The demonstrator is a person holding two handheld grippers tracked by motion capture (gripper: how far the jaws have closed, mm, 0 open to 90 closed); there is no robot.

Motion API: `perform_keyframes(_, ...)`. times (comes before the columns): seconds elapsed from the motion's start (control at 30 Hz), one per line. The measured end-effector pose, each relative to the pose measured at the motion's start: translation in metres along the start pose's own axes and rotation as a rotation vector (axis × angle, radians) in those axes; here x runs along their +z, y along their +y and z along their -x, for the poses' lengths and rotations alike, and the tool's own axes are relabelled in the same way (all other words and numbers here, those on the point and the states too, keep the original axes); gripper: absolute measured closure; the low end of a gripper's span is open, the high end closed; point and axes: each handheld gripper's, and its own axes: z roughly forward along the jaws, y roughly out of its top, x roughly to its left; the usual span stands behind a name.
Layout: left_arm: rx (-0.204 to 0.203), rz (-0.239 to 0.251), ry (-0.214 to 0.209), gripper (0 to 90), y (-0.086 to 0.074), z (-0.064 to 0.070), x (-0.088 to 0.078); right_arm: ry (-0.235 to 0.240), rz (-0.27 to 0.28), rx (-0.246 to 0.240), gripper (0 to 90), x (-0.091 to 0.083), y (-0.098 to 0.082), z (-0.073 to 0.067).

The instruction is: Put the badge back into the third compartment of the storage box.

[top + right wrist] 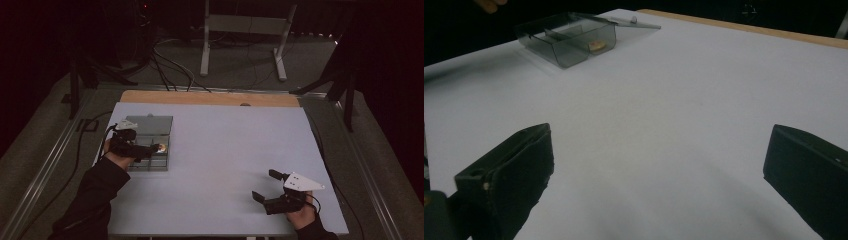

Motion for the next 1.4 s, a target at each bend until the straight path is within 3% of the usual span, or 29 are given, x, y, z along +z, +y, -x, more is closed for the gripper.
perform_keyframes(0.23, -0.003, 0.026, 0.0, 0.0, -0.014, 0.002, -0.016, 0.002, 0.0, -0.001, 0.0, 0.001, 0.0, 0.0)
perform_keyframes(0.47, 0.0, 0.065, -0.029, 0.0, -0.036, 0.009, -0.031, -0.002, -0.008, 0.0, 0.0, 0.0, -0.001, 0.0)
perform_keyframes(0.87, -0.003, 0.103, -0.014, 0.0, -0.071, 0.024, -0.034, -0.003, -0.009, 0.003, 0.0, 0.001, -0.001, -0.001)
perform_keyframes(1.03, 0.0, 0.097, -0.032, 0.0, -0.086, 0.027, -0.033, -0.001, -0.01, 0.005, 0.0, 0.0, -0.001, 0.0)
perform_keyframes(1.2, -0.009, 0.123, -0.047, 0.0, -0.099, 0.027, -0.031, 0.001, -0.018, 0.001, 0.0, 0.001, -0.002, 0.0)
perform_keyframes(1.27, 0.028, 0.139, -0.049, 0.0, -0.108, 0.03, -0.03, 0.004, -0.019, 0.001, 0.0, 0.001, -0.002, -0.001)
perform_keyframes(1.4, 0.099, 0.116, -0.087, 0.0, -0.116, 0.034, -0.025, 0.007, -0.021, 0.004, 0.0, 0.001, -0.002, -0.001)
